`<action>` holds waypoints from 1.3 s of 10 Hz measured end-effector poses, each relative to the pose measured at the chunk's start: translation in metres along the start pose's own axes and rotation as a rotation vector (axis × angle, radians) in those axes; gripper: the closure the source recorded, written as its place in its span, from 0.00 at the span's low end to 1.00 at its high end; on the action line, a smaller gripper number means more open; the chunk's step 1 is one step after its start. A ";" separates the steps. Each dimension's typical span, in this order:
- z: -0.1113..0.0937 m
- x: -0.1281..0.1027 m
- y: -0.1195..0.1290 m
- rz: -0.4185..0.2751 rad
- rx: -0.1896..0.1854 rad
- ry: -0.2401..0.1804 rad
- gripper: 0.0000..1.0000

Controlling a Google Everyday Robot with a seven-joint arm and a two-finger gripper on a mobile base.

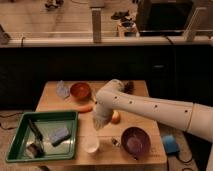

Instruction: Place apple in paper cup

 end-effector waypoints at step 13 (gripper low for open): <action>0.000 -0.001 0.000 -0.004 -0.001 -0.002 0.20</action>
